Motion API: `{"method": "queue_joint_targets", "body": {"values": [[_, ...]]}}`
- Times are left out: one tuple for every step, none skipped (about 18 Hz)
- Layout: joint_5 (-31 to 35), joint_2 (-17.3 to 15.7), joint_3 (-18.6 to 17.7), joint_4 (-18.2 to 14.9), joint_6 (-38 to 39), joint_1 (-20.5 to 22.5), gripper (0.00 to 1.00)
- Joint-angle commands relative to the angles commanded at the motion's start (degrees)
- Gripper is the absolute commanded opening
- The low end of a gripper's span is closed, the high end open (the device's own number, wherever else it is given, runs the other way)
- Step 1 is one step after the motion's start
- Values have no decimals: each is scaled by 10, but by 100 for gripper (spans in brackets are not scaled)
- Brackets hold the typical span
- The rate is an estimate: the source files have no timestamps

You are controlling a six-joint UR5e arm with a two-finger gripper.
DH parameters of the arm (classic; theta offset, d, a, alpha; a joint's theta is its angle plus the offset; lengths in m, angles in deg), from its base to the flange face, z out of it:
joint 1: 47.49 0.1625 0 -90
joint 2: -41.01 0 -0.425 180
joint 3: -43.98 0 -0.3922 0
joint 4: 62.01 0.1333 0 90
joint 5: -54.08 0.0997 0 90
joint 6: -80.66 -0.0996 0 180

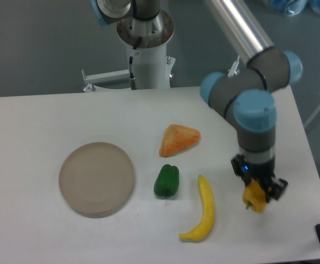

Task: Place the yellow pepper on the plate
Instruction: 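Carry the yellow pepper over the green pepper toward the beige plate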

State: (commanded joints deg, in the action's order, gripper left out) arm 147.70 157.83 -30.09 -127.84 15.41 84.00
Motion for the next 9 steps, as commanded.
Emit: {"method": "queue_joint_targets", "body": {"values": [[-8,-18,-17,-5,38,-14,41],[-13,-32,-32,-7,77,-27,41],[-23,-42,-46,-8,118,-44,41],[-37,-49,-55,-8,157,-59,41],[-51,-53,-58,-7,198,-73,41],[-63,-55,-60,-7,239,-88,41],[-72,-55,-60,-4,272,-104,41],[-73,-55,-60,-4,297,-118,42],[-73,-54,-60,-3,317,-130,42]]}}
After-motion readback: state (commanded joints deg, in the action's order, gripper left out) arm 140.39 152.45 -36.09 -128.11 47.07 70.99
